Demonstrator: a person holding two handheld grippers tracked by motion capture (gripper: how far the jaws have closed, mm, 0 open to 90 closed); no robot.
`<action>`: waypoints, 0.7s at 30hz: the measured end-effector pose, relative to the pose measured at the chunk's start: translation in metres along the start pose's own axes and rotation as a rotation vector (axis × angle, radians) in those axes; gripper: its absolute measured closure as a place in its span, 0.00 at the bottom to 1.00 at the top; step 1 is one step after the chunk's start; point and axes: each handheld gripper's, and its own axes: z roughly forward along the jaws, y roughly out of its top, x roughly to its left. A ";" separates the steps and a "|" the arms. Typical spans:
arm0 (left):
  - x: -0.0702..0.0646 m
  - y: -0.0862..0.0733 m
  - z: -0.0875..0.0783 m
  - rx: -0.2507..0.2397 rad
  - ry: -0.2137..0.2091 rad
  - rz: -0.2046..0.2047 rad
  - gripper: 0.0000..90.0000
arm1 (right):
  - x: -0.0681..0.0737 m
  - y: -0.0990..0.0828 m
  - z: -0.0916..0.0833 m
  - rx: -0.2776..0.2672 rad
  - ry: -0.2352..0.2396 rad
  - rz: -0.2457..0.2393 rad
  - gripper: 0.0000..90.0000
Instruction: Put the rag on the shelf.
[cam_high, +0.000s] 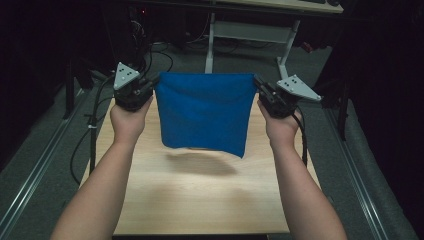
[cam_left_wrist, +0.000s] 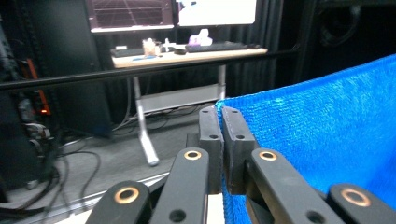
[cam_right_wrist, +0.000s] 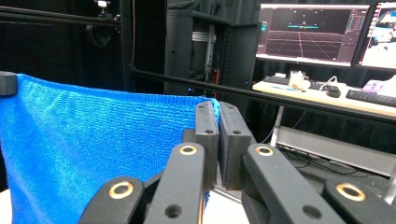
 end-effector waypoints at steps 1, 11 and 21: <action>0.002 0.001 0.002 0.001 0.003 -0.006 0.98 | -0.001 0.001 0.004 -0.005 -0.001 0.000 0.98; 0.019 0.012 0.039 0.046 0.048 0.009 0.98 | -0.015 0.002 0.044 0.028 -0.029 -0.003 0.98; 0.027 0.005 0.063 0.073 0.046 -0.022 0.98 | -0.031 -0.002 0.074 0.104 -0.059 -0.003 0.98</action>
